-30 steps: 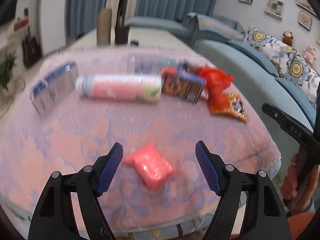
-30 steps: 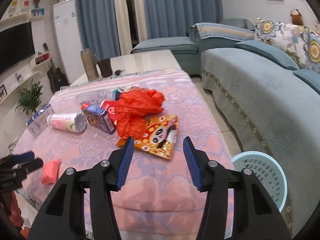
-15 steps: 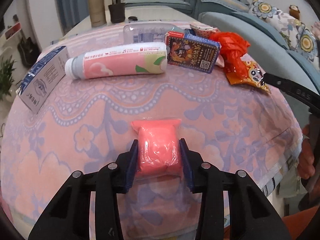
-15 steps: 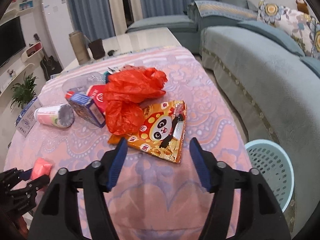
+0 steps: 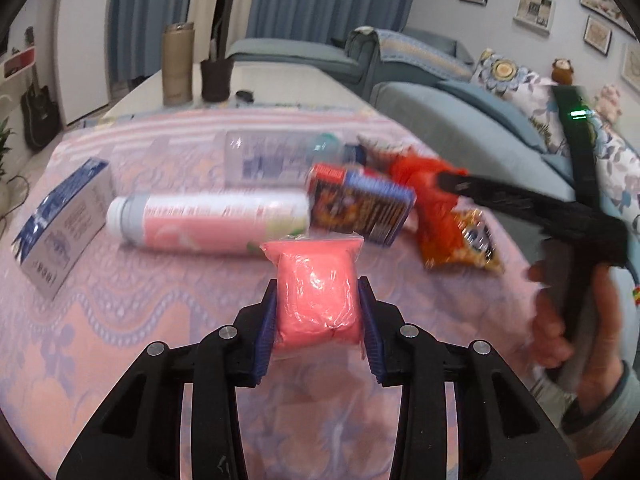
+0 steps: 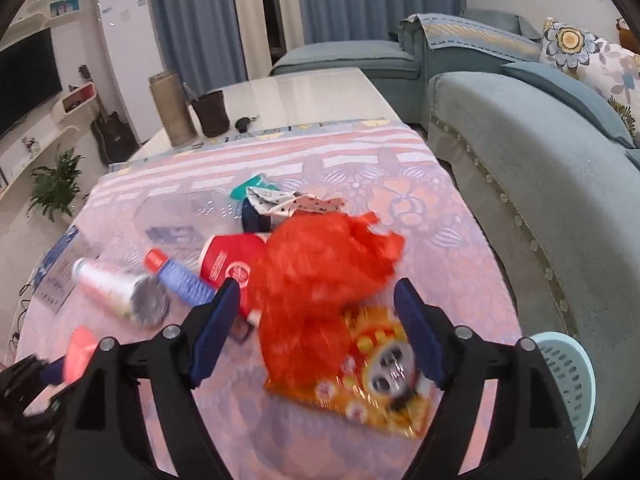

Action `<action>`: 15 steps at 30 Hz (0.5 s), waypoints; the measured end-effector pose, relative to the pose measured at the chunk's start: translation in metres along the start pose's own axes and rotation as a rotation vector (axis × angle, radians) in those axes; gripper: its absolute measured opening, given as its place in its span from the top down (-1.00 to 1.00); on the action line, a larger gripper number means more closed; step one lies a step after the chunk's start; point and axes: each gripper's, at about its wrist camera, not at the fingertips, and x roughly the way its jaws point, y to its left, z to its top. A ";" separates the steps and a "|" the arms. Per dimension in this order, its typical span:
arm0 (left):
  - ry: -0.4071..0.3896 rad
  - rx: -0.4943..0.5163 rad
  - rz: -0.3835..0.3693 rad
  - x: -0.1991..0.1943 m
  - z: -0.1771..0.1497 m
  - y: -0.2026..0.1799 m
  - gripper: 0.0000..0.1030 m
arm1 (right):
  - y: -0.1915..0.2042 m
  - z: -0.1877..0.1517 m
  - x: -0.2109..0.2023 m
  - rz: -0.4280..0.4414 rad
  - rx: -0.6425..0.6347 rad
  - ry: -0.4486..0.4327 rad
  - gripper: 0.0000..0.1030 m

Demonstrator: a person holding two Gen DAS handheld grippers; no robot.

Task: Collect trash
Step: 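Grasp the pink bag with the left tool while the right tool grasps the red plastic bag, then carry both bags to the blue basket and release them inside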

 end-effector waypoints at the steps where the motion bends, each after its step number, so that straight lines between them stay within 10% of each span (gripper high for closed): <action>1: -0.010 0.005 -0.005 0.000 0.003 -0.001 0.30 | 0.000 0.003 0.011 -0.004 0.014 0.028 -0.46; 6: -0.036 0.020 -0.025 0.001 0.010 -0.007 0.30 | -0.004 0.000 0.031 0.041 0.048 0.098 0.31; 15: -0.083 0.041 -0.080 -0.004 0.023 -0.025 0.30 | -0.019 -0.004 -0.014 0.100 0.081 -0.002 0.54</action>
